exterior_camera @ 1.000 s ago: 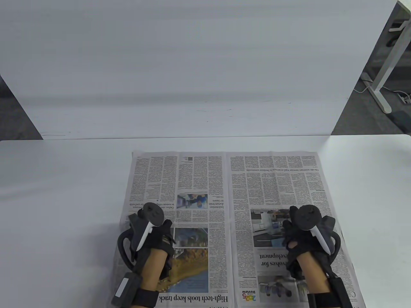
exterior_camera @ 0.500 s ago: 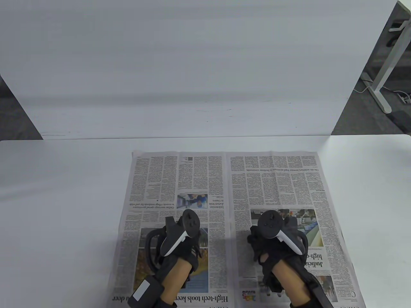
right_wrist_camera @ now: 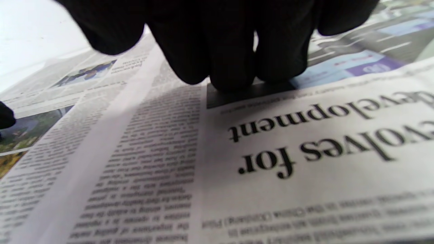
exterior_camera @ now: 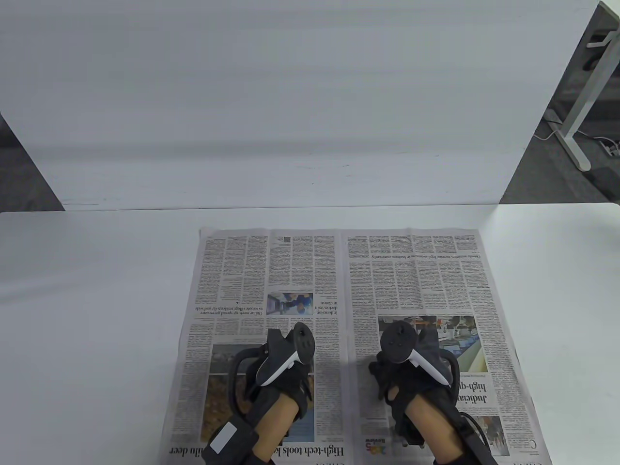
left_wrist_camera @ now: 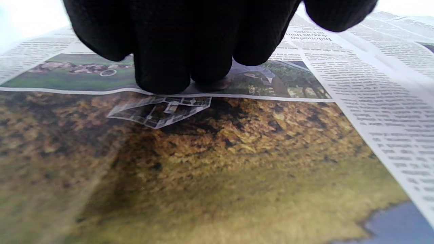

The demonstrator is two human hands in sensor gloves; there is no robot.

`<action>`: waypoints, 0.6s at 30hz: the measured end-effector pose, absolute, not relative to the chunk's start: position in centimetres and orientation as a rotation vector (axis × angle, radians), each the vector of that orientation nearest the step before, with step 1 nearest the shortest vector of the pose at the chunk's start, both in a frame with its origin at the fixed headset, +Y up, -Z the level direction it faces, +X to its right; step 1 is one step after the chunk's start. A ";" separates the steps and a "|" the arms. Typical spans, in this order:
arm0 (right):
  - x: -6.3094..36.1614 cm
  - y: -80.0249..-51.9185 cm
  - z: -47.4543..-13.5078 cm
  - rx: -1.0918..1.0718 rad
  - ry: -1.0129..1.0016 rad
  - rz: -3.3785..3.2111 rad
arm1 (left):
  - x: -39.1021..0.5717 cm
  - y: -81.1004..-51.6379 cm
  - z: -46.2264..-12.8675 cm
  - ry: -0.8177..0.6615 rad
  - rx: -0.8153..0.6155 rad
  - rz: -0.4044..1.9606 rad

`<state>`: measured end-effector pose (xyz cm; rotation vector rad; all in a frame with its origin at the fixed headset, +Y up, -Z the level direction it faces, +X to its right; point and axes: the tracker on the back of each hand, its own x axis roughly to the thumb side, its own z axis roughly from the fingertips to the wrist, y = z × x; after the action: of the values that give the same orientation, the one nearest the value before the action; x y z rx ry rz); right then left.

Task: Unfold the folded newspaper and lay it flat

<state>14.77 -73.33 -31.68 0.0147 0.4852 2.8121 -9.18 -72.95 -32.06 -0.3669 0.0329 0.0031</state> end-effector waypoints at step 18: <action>14.0 -74.1 -31.6 0.025 0.456 2.845 | -9.0 -73.8 -32.6 0.039 -0.283 -0.039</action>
<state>14.04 -74.09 -31.64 0.0246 0.4556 2.8454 -8.95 -73.76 -32.59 -0.2830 0.0386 -0.0394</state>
